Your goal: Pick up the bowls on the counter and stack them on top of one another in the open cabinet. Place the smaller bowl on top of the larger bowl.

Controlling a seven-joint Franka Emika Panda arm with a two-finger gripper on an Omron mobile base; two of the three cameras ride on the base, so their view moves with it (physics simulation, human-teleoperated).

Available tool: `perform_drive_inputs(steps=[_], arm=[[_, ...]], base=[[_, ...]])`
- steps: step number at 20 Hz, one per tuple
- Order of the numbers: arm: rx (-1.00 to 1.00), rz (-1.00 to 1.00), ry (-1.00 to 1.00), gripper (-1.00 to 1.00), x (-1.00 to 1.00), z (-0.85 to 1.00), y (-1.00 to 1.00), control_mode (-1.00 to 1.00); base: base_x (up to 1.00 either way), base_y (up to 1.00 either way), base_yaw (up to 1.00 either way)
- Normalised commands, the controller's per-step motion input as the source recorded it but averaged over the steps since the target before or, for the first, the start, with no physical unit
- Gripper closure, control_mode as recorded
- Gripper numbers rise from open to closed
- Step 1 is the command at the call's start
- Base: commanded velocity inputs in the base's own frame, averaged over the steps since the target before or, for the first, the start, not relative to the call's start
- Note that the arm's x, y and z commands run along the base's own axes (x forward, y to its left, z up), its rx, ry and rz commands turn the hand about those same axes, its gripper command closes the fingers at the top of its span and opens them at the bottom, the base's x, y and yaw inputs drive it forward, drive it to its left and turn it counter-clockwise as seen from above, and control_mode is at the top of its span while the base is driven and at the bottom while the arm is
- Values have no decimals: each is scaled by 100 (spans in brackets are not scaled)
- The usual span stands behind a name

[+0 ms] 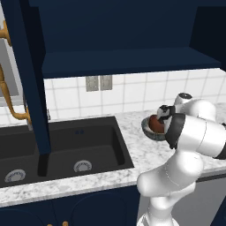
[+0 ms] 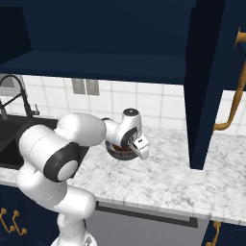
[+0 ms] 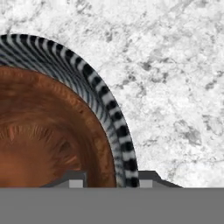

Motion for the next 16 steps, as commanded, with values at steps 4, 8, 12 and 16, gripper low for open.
perform_drive_inputs(steps=[4,8,12,16], arm=[[1,-7,-2,100,-94,90,0,-100],[0,-3,-3,100,-100,99,7,-100],[0,0,-9,100,-100,100,28,-100],[0,0,-11,100,-95,100,33,-100]], base=[[0,0,0],[0,0,0],[0,0,0],[0,0,0]])
